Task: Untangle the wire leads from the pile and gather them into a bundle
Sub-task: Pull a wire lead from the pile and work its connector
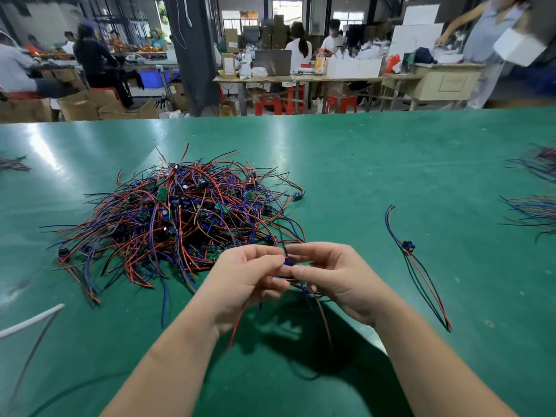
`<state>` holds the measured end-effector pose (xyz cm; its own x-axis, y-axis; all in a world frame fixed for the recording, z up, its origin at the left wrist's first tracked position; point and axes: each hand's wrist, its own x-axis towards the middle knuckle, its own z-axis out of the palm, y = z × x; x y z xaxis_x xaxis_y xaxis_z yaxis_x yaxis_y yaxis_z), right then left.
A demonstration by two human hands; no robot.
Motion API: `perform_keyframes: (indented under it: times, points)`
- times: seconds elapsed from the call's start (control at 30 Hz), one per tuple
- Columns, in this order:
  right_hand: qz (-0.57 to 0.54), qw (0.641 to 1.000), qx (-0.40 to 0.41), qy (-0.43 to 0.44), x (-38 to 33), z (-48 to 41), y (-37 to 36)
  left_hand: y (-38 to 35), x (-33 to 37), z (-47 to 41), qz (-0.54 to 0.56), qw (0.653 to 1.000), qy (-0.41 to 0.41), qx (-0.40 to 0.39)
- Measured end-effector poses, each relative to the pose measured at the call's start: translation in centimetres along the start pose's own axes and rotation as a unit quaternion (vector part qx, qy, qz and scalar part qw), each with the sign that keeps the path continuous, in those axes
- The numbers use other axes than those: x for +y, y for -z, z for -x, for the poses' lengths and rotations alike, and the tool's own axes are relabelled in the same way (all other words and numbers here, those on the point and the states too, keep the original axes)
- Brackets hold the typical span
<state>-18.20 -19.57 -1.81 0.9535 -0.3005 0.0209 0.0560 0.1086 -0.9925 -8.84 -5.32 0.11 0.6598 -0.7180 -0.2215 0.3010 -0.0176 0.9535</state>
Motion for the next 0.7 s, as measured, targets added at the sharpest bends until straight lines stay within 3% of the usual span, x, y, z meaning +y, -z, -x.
perform_keyframes:
  times: [0.27, 0.4, 0.47, 0.5, 0.6, 0.7]
  points:
    - [0.015, 0.999, -0.028, -0.03, 0.1, -0.1, -0.4, 0.4, 0.4, -0.2, -0.059, 0.998, 0.0, -0.007]
    - [0.017, 0.999, 0.002, -0.038, 0.3, -0.2, -0.7, 1.1, 0.9, 0.0, 0.099, 0.992, -0.041, -0.07]
    - [0.018, 0.998, 0.022, -0.051, 0.5, -0.2, -0.8, 1.9, 1.2, -0.1, 0.212, 0.972, -0.085, -0.055]
    - [0.015, 0.998, 0.029, -0.054, 0.6, -0.3, -0.9, 2.0, 1.0, -0.4, 0.216, 0.971, -0.102, -0.021]
    - [-0.024, 0.997, 0.045, -0.057, 0.8, -0.5, -1.2, 1.2, -0.4, -1.0, -0.015, 0.985, -0.143, 0.097]
    - [-0.087, 0.993, 0.043, -0.064, 0.9, -0.7, -1.3, 0.0, -2.0, -1.0, -0.212, 0.952, -0.21, 0.07]
